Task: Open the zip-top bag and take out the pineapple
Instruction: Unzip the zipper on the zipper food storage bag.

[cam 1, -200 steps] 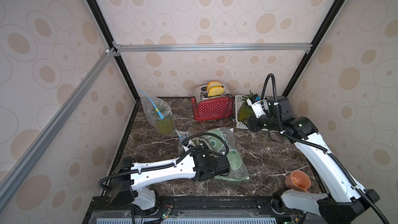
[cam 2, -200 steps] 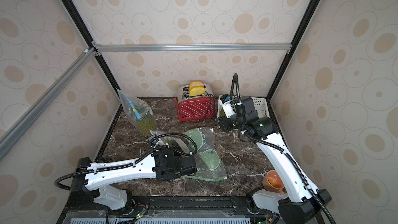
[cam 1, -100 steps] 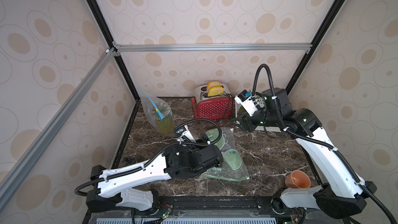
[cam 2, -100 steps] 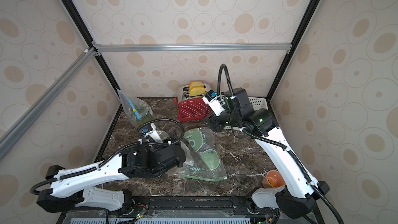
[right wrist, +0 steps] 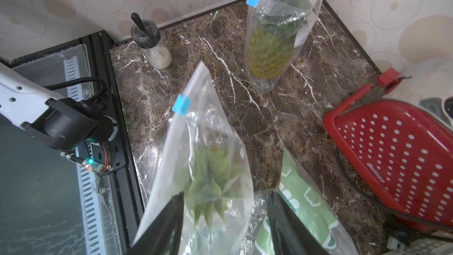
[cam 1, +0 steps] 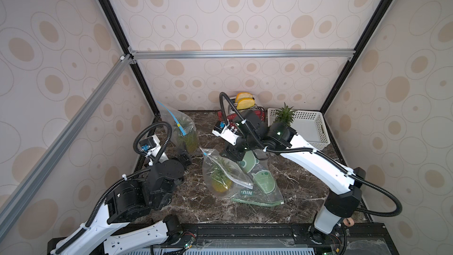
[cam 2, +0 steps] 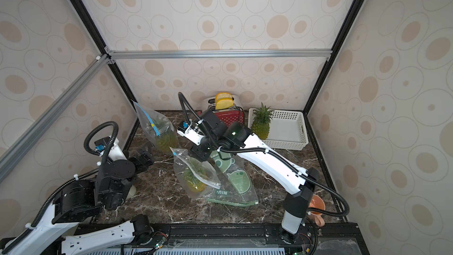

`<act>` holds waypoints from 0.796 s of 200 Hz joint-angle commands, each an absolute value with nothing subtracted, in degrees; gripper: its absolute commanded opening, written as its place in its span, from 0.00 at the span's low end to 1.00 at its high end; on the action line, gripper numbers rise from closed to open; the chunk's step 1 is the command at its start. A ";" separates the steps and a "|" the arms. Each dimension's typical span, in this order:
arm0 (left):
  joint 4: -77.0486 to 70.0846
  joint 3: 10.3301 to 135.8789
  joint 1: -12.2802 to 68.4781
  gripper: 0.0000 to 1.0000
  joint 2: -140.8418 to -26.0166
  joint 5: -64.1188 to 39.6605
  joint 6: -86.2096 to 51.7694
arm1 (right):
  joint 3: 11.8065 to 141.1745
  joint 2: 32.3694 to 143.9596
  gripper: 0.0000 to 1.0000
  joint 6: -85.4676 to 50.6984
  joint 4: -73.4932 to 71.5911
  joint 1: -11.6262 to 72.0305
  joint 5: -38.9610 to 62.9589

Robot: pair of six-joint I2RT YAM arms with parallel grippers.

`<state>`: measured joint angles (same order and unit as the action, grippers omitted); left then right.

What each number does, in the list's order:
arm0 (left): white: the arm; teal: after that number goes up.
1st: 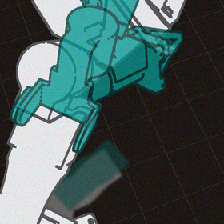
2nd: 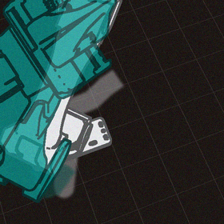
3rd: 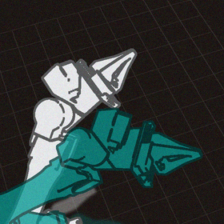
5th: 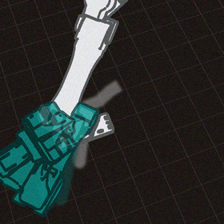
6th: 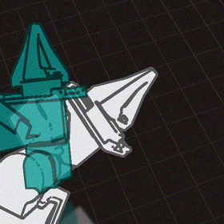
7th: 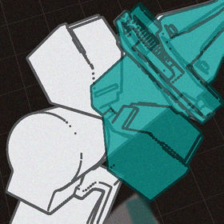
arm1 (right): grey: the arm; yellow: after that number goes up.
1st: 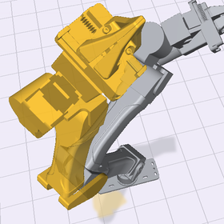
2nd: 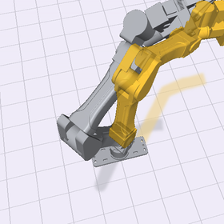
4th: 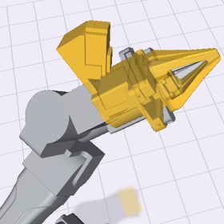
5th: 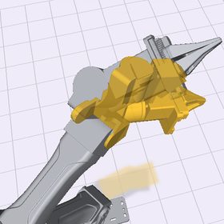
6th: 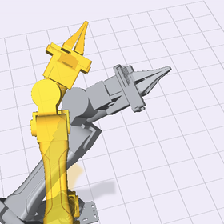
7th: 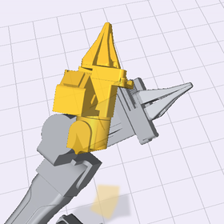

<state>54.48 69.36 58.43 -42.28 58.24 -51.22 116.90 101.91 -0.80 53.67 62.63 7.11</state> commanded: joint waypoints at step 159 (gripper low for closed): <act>47.85 57.98 45.44 0.90 -33.04 49.22 -45.39 | 139.84 119.16 0.49 2.10 63.56 67.98 1.48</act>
<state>47.57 58.70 45.95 -34.04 48.29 -43.92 138.82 118.08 1.56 62.39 67.70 2.44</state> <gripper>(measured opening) 0.903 0.521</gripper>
